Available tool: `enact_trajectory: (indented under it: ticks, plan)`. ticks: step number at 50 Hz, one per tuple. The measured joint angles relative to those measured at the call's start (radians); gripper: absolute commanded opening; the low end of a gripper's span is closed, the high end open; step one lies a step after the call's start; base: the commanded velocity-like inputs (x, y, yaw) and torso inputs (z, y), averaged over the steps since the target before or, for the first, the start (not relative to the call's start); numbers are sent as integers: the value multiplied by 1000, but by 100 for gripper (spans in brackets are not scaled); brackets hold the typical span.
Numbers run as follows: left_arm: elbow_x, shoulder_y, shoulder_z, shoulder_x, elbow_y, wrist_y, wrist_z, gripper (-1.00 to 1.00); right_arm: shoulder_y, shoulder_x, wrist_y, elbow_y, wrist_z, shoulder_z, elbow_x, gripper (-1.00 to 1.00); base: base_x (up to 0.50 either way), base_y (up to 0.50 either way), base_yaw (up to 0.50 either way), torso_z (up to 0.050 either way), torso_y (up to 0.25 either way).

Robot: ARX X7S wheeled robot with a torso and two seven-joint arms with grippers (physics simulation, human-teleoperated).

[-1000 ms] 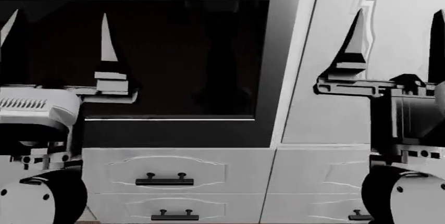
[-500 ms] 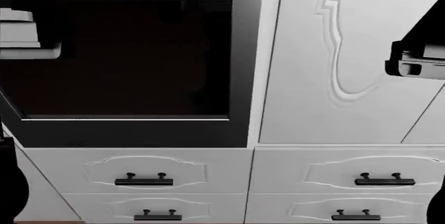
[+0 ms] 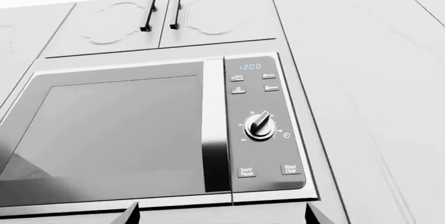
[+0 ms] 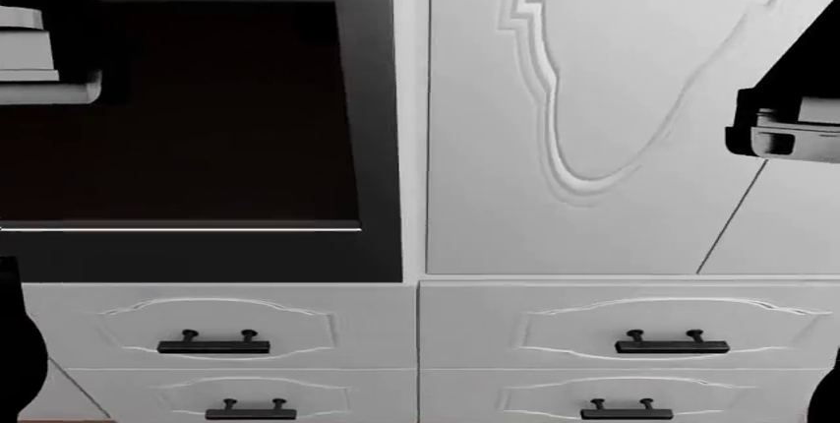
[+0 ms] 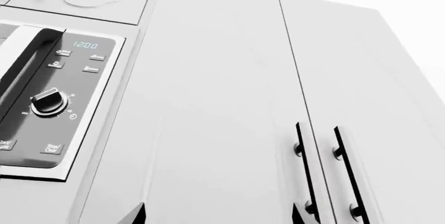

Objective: Open the microwave door

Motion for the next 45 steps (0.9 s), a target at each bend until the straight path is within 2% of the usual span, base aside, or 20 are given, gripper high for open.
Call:
enact_trajectory:
  ticks: [13,20,24,36,45]
  plan:
    - [-12,4,-5,-11,-2,7,-14,100,0,16,4,3,11,-21,6,100,431,0,0,0,0]
    - [-22,1,-7,-17,-3,2,-22,100,-8,20,-5,4,15,-24,9,100,0,0,0,0,0]
    - [-51,-35,-19,-28,7,-48,-32,100,-15,23,-10,1,18,-24,11,100,0,0,0,0,0]
    - [-233,-379,-46,-59,-45,-383,-82,100,-55,25,-40,-10,28,-26,23,100,0,0,0,0,0]
    - [-282,-641,11,-77,-205,-521,-81,100,-76,26,-65,-6,32,-36,29,100,0,0,0,0,0]
